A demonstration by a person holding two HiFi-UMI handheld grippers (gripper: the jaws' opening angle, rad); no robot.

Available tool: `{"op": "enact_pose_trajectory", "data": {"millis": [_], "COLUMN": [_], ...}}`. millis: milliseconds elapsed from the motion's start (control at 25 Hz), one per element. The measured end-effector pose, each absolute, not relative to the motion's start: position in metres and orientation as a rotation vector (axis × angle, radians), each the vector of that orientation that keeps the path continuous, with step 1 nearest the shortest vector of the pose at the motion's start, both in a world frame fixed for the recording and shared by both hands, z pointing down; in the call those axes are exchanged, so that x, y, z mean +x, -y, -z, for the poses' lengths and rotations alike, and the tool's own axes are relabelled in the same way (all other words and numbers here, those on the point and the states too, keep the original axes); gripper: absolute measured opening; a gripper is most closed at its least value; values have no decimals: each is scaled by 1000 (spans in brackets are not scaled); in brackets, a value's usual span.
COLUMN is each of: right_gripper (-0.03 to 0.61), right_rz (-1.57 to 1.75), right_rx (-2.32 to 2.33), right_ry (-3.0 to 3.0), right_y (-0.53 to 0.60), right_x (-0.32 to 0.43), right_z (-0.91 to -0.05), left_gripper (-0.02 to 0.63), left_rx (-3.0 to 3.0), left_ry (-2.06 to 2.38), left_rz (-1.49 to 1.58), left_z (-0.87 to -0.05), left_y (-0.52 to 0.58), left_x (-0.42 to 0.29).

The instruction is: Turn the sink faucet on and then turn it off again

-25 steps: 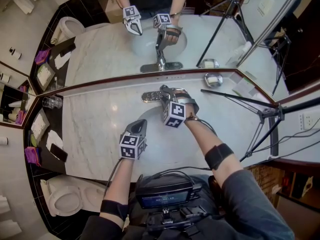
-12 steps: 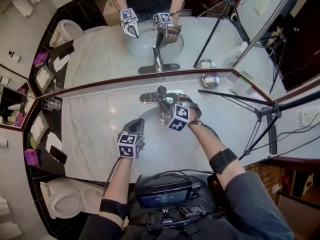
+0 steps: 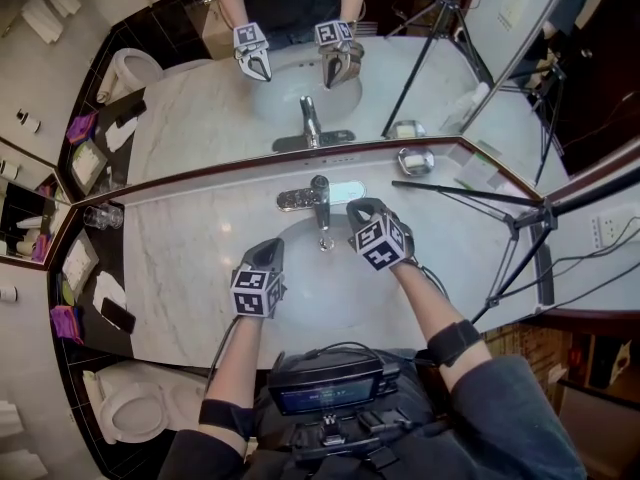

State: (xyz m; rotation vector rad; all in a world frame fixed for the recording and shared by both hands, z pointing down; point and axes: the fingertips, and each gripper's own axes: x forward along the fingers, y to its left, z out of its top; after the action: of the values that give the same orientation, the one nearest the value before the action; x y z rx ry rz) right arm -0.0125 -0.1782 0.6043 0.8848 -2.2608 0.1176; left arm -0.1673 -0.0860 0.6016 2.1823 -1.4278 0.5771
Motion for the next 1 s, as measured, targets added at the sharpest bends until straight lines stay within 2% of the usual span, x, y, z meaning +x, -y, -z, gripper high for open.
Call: {"op": "enact_pose_trajectory", "data": {"millis": [200,520,1000], "right_gripper": [18,18,18], "right_rz": [-407,-674,-701], "right_rx": [1040,1177,1225], "right_ry": [2329,2375,2364], "right_y": [163,128,111], "right_x": [17,58,70], "right_z": [-599,-618,-626], "left_gripper": [0,0,0], "left_rx": [2175,2169,2219], "left_ry": [1434,1443,1453], "left_rz": [-558,-525,-571], "left_z": [-600,-599,-596], "left_y": [85,86,86], "left_x": [-169,-167,-161]}}
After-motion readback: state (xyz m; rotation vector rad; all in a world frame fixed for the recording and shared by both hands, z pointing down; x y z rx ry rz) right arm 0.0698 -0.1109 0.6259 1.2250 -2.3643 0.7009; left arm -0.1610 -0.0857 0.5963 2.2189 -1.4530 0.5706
